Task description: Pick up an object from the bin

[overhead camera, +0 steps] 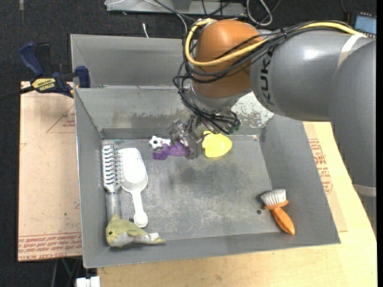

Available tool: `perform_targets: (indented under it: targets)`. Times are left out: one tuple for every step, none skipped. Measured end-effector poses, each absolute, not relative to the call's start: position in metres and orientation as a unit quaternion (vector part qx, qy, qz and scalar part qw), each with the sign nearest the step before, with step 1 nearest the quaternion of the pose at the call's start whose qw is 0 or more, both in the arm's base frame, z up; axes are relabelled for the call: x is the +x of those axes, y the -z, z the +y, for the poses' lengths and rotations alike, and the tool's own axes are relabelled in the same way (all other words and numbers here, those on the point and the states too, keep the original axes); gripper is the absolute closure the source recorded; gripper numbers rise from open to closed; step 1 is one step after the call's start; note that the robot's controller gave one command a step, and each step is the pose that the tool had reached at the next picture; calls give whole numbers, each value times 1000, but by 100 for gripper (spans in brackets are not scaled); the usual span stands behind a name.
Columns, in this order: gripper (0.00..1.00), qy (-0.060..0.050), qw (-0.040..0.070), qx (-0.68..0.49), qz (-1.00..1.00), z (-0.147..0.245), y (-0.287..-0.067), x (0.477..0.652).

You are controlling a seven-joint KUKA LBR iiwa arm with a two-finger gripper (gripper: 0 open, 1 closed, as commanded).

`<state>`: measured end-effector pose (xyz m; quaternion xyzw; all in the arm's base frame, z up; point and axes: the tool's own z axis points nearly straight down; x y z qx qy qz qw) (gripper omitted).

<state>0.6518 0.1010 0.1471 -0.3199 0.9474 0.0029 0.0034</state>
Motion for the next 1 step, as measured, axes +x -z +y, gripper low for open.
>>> perform_targets:
  targets:
    - [100, -2, 6, -320, 948, 101, -184, 653]
